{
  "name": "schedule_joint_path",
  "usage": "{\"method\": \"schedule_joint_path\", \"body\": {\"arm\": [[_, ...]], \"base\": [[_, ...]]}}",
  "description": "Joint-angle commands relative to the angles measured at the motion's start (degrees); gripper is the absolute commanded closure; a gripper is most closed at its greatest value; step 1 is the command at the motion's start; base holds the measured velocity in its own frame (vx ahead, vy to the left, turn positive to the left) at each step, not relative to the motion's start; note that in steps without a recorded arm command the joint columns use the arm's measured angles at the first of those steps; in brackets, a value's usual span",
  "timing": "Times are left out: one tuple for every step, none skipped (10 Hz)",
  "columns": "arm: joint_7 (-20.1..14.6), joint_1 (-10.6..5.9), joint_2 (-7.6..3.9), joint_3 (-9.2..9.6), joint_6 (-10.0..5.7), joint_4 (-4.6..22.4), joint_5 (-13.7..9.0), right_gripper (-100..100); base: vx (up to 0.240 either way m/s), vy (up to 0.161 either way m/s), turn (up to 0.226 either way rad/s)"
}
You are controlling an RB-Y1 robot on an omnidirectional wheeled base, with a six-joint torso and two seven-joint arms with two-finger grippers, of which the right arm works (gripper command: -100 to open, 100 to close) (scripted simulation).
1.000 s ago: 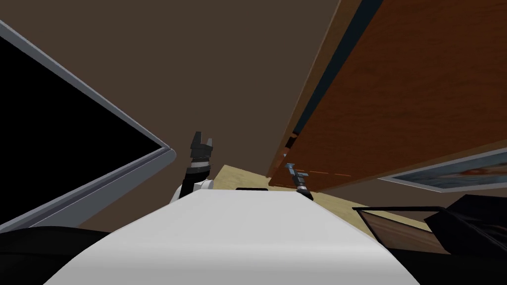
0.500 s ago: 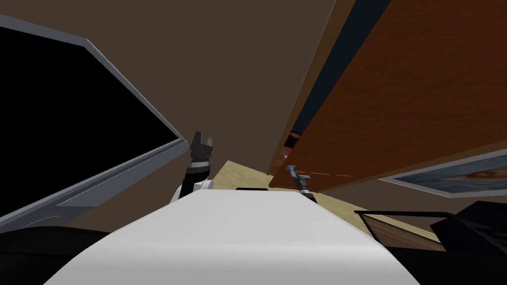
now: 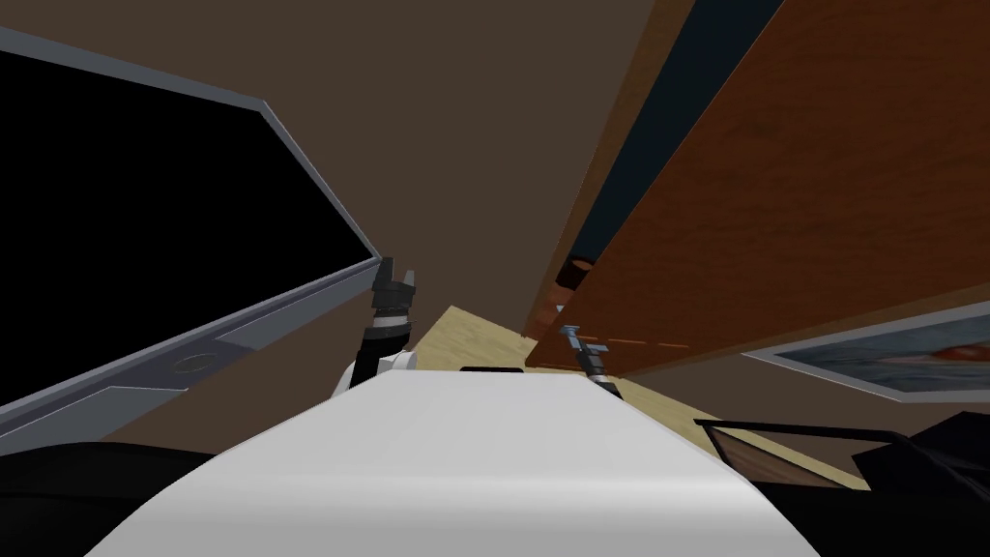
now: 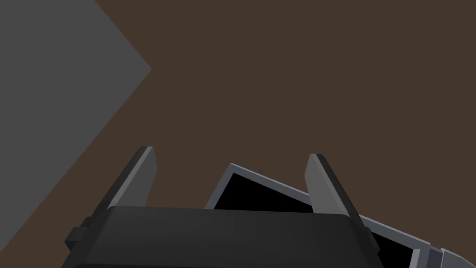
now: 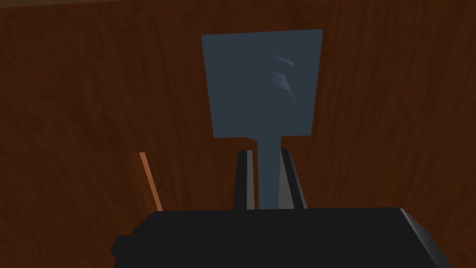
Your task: Pull the door open
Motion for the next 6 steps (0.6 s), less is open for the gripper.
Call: {"method": "schedule_joint_path", "body": {"arm": [[-0.5,0.99,-0.14,0.14,-0.91,-0.3,0.4,100],[-0.7,1.24,-0.39,0.15,-1.73,0.1,0.6,100],[-1.1,1.59,-0.74,0.16,-2.9,0.7,0.9,100],[-1.4,1.81,-0.94,0.17,-3.61,1.1,1.1,100],[-1.7,2.06,-1.19,0.18,-4.44,1.5,1.3,100],[-1.9,2.24,-1.37,0.18,-5.04,1.8,1.4,100]], "base": [[-0.198,-0.071,0.172],[-0.209,-0.044,0.148],[-0.262,-0.083,0.206],[-0.251,-0.086,0.191],[-0.234,-0.076,0.146],[-0.214,-0.033,0.119]]}}
